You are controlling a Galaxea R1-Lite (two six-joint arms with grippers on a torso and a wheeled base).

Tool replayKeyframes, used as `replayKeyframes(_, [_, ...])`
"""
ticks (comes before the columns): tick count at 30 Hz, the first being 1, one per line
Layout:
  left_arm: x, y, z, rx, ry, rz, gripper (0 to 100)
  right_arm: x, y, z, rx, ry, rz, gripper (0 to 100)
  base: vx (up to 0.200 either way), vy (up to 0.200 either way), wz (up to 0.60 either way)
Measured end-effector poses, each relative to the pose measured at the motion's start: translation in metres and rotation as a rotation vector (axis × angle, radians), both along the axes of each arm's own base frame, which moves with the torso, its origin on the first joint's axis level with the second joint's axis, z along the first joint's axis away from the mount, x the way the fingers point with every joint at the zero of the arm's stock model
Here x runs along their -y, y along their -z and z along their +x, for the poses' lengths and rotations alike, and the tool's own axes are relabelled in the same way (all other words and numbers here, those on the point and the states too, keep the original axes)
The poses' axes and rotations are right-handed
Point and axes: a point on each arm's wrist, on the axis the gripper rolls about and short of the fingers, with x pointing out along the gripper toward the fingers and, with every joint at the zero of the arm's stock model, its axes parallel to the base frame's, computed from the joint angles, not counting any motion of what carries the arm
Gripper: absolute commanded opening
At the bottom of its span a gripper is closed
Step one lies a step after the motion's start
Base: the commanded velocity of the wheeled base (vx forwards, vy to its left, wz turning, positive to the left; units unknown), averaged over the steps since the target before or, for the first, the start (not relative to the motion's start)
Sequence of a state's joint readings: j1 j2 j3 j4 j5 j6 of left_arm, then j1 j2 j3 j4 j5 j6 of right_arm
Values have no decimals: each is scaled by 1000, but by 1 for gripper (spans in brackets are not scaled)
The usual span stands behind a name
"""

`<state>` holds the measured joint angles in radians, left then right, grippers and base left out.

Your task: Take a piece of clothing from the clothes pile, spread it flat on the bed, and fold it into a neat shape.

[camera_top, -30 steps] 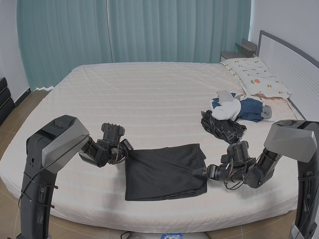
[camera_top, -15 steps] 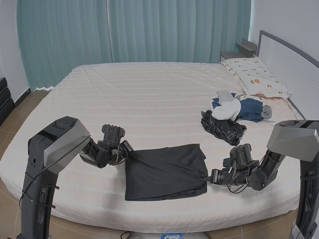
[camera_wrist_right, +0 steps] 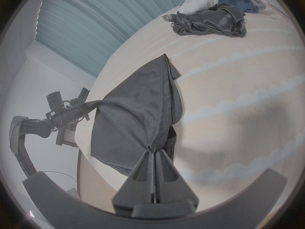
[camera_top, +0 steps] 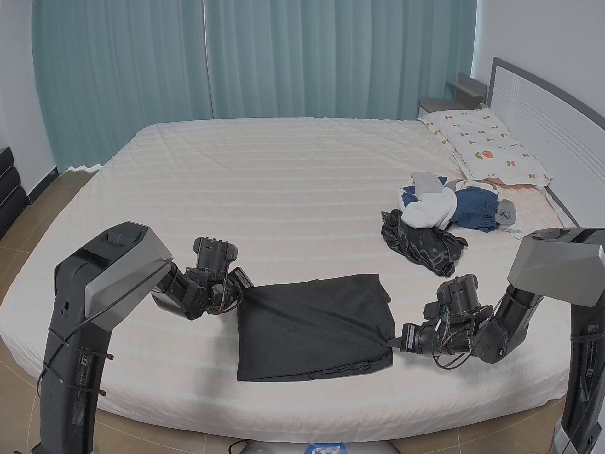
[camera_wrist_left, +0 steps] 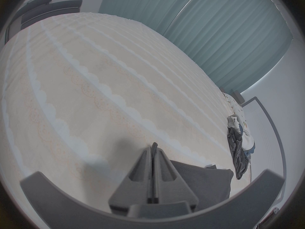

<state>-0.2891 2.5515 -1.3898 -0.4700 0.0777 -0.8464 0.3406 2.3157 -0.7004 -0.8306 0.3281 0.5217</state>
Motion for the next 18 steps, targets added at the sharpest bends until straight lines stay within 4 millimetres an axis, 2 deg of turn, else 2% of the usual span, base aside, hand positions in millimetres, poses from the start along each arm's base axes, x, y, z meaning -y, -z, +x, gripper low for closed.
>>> replayKeyframes(11, [-2,-1,-2,-9,2,-9,100,4,-5,3,12,27,14,100,0,0,0])
replayKeyframes(18, [-13,-9,-17,-49,44,-54,100,17,-15,-3,-20,138,62,100,0,0,0])
